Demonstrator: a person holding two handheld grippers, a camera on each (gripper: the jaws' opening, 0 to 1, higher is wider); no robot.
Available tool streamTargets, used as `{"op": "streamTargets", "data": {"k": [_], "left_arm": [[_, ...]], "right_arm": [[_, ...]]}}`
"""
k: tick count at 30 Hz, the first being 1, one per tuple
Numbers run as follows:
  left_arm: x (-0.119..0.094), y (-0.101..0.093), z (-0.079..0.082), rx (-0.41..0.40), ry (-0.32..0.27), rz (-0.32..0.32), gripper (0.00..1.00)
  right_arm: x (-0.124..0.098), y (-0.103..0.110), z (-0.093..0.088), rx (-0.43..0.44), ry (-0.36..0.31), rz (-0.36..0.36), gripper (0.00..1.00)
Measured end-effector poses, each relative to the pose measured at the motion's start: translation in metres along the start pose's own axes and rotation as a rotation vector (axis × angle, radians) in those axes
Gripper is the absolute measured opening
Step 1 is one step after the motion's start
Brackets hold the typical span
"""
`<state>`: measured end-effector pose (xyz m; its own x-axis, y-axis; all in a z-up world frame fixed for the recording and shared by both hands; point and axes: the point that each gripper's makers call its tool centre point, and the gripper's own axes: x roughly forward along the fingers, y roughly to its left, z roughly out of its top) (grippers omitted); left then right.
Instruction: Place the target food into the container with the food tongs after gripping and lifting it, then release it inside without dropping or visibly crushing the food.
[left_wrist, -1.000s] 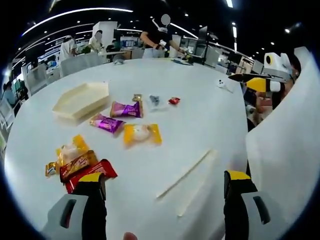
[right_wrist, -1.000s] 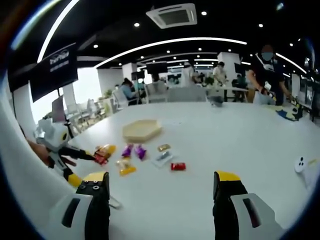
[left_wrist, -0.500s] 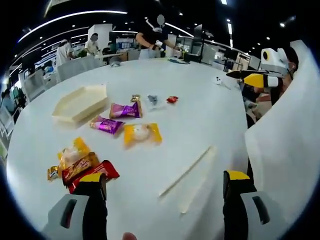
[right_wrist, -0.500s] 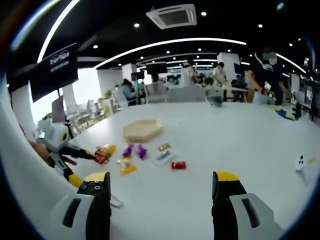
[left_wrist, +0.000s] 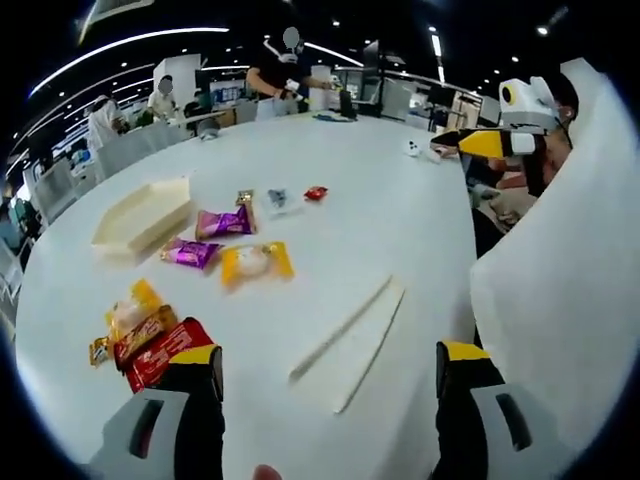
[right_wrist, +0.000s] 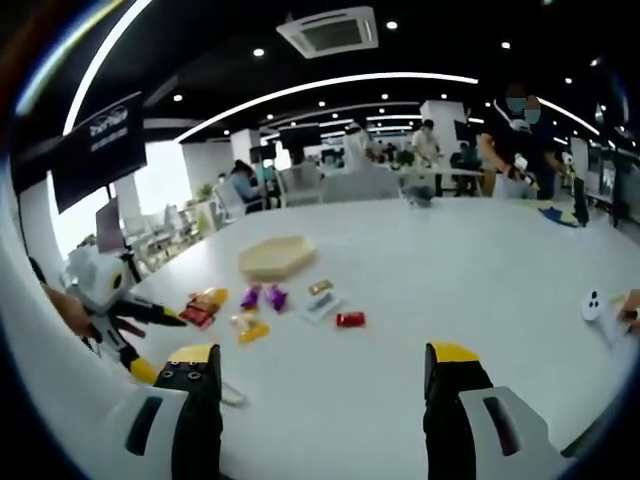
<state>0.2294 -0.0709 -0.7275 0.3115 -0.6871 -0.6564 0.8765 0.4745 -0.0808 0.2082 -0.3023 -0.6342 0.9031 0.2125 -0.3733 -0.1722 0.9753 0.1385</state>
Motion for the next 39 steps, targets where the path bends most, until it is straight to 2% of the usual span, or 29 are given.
{"op": "streamTargets", "data": {"k": [7,12,20,22,24,29,34,39], "left_arm": [[-0.007,-0.012,-0.012,0.007,0.007,-0.017,0.78],[-0.007,-0.016,-0.023,0.01,0.034,-0.031,0.75],[-0.006,-0.015,-0.023,0.038,0.035,-0.018,0.67],[-0.004,-0.013,-0.026,0.085,0.041,-0.004,0.62],[-0.002,-0.015,-0.03,0.078,0.057,-0.009,0.55],[-0.002,-0.011,-0.035,0.049,0.064,0.0,0.51],[0.0,-0.009,-0.033,0.068,0.055,0.008,0.45],[0.005,-0.012,-0.031,0.143,0.061,0.001,0.41]], "right_arm": [[-0.011,0.004,-0.009,0.007,0.031,0.001,0.84],[-0.018,0.0,-0.019,0.026,0.058,-0.016,0.84],[-0.026,-0.002,-0.019,0.021,0.051,-0.032,0.83],[-0.027,-0.001,-0.017,0.018,0.043,-0.031,0.83],[-0.027,-0.001,-0.016,0.02,0.037,-0.034,0.83],[-0.028,0.0,-0.018,0.023,0.039,-0.034,0.83],[-0.025,0.003,-0.018,0.015,0.043,-0.025,0.83],[-0.023,0.005,-0.017,0.004,0.046,-0.019,0.83]]}}
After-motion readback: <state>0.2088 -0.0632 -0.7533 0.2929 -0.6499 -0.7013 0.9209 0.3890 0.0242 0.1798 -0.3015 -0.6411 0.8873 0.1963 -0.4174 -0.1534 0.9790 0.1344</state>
